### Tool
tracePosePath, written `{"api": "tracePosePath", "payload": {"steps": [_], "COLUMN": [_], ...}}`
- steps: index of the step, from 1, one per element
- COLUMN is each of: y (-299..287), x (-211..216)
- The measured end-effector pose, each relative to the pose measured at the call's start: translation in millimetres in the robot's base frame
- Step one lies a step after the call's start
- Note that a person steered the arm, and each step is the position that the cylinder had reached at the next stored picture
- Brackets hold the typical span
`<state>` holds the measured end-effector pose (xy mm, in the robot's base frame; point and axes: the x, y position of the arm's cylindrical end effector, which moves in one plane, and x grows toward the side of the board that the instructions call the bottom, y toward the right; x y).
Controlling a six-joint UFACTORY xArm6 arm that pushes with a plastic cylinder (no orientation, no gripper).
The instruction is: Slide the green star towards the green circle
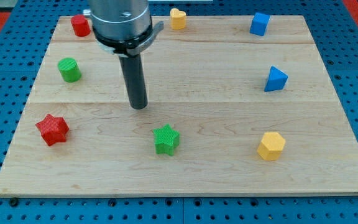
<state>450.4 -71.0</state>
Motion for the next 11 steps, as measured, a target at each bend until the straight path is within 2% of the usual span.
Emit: {"api": "tracePosePath", "payload": {"steps": [2, 4, 5, 7, 8, 9, 10, 11], "y": [17.9, 87.4, 88.8, 98.9, 66.2, 58.2, 23.9, 36.1], "x": [-7.9, -12.6, 4.1, 64.0, 86.1, 111.6, 107.2, 57.7]}}
